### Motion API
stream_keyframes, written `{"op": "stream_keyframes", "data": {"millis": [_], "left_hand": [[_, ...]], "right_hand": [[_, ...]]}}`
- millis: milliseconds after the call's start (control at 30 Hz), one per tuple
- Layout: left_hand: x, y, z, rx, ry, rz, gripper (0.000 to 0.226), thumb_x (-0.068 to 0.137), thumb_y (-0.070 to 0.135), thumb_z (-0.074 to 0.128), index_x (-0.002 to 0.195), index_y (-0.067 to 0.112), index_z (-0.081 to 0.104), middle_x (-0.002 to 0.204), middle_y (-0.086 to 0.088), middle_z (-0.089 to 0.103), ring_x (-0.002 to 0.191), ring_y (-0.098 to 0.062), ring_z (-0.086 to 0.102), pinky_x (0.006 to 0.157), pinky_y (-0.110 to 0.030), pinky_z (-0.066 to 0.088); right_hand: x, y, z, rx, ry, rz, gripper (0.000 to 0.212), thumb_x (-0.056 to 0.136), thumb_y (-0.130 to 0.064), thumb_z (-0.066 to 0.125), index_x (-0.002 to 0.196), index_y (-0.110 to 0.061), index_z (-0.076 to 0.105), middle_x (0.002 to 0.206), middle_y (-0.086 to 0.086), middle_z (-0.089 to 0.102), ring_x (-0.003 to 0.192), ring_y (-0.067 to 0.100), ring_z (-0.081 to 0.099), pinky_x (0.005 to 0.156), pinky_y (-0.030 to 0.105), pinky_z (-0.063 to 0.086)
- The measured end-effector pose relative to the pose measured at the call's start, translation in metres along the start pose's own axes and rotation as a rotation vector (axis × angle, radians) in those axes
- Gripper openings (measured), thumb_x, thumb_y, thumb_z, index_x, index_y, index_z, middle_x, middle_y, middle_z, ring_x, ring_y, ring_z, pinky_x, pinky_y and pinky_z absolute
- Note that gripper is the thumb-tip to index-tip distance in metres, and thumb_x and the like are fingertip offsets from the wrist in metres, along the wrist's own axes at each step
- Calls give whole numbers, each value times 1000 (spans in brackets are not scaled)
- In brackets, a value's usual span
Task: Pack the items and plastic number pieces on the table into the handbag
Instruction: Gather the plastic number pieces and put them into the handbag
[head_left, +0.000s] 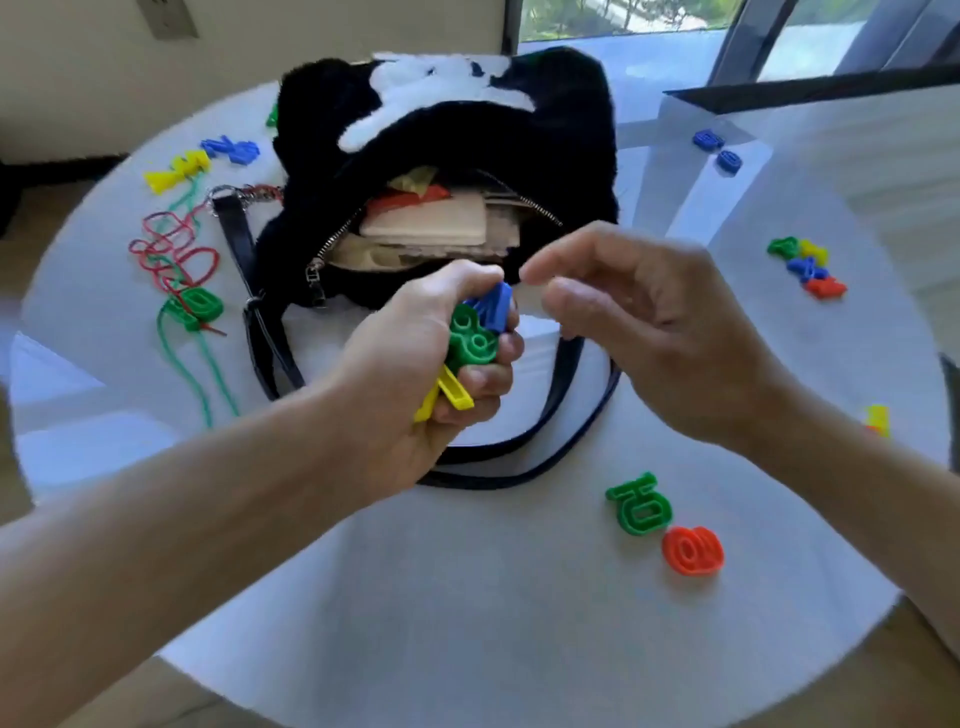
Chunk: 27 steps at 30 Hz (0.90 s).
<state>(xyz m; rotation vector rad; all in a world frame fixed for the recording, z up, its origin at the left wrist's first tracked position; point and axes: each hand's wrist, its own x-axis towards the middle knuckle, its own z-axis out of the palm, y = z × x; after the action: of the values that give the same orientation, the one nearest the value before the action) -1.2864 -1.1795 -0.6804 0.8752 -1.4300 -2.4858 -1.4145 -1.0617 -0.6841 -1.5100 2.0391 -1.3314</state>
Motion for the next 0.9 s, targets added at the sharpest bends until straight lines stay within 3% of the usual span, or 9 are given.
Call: {"op": "stream_keyframes", "data": {"millis": [100,233,367,467,533,633,733,833,900], "left_hand": [[-10,0,28,-48,3,-148,30,98,31,45,75,13,51,58,1,44,36,-5,30,31,-13,15],[-21,1,55,-165,90,-288,29,99,30,46,77,12,53,57,1,45,34,-5,33,28,-14,23],[-32,1,64,-250,172,-399,27,99,29,47,81,10,53,62,0,45,37,-7,35,32,-15,28],[-36,-2,63,-339,208,-463,28,100,31,46,84,9,53,64,-2,45,38,-7,35,32,-16,29],[-36,-5,61,-397,232,-498,28,101,31,46,85,8,53,65,-3,46,40,-8,36,30,-15,28],[-33,-10,60,-473,252,-525,29,101,30,45,83,8,53,68,-4,48,43,-9,37,31,-15,27],[-27,-17,61,-523,261,-522,31,100,32,44,82,9,54,70,-3,50,47,-10,39,34,-15,27],[-22,-21,64,-523,269,-523,31,100,34,43,84,11,56,72,-3,51,52,-11,39,37,-15,27],[-20,-22,67,-499,283,-515,31,100,33,43,84,11,57,72,-3,52,54,-12,40,39,-16,29]], "right_hand": [[-44,6,-24,-53,-1,417,26,90,-46,61,103,-25,69,83,-2,66,75,19,65,72,46,54],[-114,-21,-35,-468,-220,720,66,83,-66,55,139,-34,45,117,-8,47,93,13,60,74,36,52],[-133,-42,-17,-635,-423,700,80,89,-55,62,153,-41,15,122,-3,31,105,18,47,68,32,51],[-124,-38,-6,-647,-368,624,73,89,-36,71,152,-35,34,113,3,41,93,22,50,52,33,45],[-119,-35,-2,-629,-327,602,57,87,-26,73,139,-29,50,105,4,44,86,22,50,45,32,42],[-113,-26,-1,-618,-289,510,43,82,-22,74,122,-24,57,93,2,42,74,19,42,39,31,40],[-110,-21,-4,-572,-285,506,37,82,-21,69,117,-23,57,87,-2,36,70,18,37,42,34,42],[-106,-19,-12,-452,-278,595,33,85,-23,62,117,-25,53,88,-1,42,71,22,45,55,39,49],[-99,-20,-22,-285,-169,676,32,84,-23,62,115,-27,54,87,-3,48,71,20,50,61,37,46]]}}
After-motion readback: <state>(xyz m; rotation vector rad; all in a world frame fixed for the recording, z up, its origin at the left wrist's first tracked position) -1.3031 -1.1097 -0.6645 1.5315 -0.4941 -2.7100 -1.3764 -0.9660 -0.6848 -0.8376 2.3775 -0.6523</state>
